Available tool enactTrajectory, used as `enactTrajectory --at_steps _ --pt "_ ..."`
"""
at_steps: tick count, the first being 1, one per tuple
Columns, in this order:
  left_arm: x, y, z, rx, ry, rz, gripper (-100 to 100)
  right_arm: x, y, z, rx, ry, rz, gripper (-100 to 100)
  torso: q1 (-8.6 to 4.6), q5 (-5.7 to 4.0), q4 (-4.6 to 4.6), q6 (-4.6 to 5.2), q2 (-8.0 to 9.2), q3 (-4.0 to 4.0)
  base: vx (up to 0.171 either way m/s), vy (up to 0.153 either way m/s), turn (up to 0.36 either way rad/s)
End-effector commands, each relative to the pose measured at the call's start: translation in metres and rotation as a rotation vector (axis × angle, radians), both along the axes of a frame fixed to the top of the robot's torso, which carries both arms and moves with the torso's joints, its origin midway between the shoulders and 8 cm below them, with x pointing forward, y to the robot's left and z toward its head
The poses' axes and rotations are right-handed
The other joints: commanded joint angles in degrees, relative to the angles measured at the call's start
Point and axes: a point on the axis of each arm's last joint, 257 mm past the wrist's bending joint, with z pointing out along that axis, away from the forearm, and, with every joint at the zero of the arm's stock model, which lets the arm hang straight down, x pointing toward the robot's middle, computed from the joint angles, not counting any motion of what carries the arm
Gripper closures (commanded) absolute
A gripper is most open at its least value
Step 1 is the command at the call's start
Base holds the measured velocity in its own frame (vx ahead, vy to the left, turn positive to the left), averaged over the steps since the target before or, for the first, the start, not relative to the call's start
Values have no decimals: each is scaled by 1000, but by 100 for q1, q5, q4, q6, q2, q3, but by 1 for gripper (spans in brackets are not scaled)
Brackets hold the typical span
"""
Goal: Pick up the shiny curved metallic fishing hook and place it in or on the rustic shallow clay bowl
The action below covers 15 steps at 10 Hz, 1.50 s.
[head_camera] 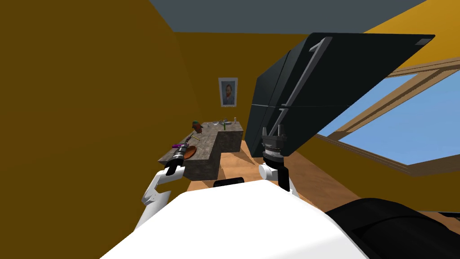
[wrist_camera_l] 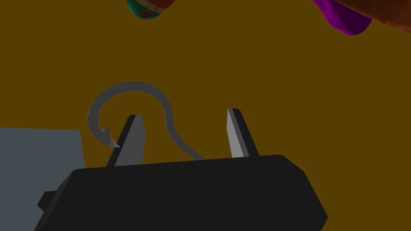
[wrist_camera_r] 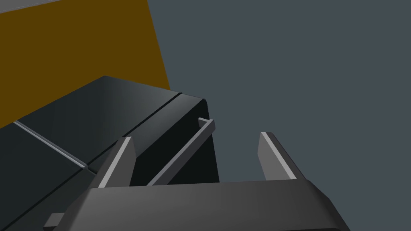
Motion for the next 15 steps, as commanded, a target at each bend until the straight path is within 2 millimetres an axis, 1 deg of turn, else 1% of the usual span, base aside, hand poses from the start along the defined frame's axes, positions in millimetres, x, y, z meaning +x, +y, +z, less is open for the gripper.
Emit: enactTrajectory --at_steps 1,4,5,6,7,15 --pt "0 0 0 0 0 0 -100 0 0 0 0 0 0 0 0 0 0 0 0 0 0 0 0" --pt "0 0 0 0 0 0 -100 0 0 0 0 0 0 0 -7 -2 3 0 10 6 0 0 0" --pt "0 0 0 0 0 0 0 0 0 0 0 0 0 0 -7 -2 3 0 10 6 0 0 0" --pt "-1 3 12 2 -1 12 -100 0 0 0 0 0 0 0 -7 -2 3 0 11 7 -10 11 -53" --pt "-1 3 12 2 -1 12 -100 0 0 0 0 0 0 0 -4 -2 4 1 14 8 -14 14 -45" --pt "-11 7 59 5 -3 52 -100 0 0 0 0 0 0 0 -3 -1 5 0 18 11 -16 14 -53"
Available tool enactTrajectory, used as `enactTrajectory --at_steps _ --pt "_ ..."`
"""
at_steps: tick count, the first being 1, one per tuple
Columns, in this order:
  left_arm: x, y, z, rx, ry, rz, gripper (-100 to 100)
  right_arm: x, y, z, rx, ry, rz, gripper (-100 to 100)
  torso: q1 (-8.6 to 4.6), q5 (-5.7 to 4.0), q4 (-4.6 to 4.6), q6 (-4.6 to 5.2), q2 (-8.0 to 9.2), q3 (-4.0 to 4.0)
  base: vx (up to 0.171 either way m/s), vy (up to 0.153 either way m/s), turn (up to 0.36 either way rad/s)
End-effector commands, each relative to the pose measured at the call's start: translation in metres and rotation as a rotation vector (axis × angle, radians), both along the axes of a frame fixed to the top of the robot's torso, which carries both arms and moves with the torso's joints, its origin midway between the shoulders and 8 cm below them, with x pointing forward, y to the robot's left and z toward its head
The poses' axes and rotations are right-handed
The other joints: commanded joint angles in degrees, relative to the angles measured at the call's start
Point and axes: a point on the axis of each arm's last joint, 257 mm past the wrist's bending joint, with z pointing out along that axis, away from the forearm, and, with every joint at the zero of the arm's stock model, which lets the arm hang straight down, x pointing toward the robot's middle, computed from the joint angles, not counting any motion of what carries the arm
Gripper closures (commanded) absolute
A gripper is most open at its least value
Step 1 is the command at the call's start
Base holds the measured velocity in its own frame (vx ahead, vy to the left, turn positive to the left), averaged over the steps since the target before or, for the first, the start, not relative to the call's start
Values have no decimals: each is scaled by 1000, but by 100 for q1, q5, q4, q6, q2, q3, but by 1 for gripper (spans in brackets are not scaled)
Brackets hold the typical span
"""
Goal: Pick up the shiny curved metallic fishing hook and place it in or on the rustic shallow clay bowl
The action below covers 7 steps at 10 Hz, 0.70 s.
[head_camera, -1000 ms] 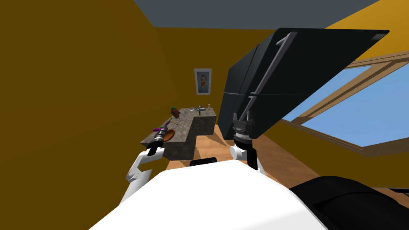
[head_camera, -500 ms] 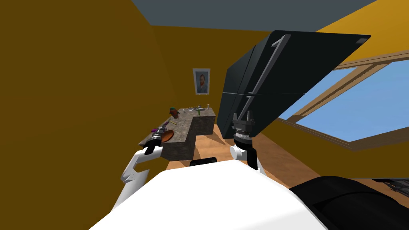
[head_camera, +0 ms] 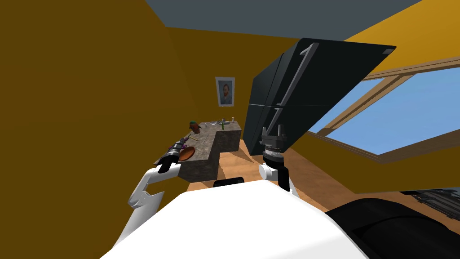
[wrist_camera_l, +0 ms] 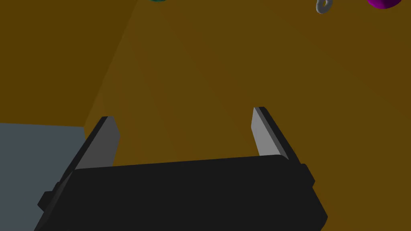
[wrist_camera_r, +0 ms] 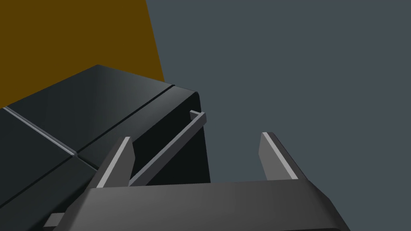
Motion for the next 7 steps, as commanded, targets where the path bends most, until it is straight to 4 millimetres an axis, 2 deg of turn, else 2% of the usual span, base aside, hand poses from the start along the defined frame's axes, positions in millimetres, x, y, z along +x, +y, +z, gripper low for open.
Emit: enactTrajectory --at_steps 1,2,7 --pt "0 0 0 0 0 0 -100 0 0 0 0 0 0 0 0 0 0 0 0 0 -8 6 -13" --pt "0 0 0 -1 2 2 0 0 0 0 0 0 0 0 -1 0 -1 -1 -3 -2 0 0 0" --pt "0 0 0 -1 2 2 0 0 0 0 0 0 0 0 -4 0 -2 -1 -8 -5 0 0 0"
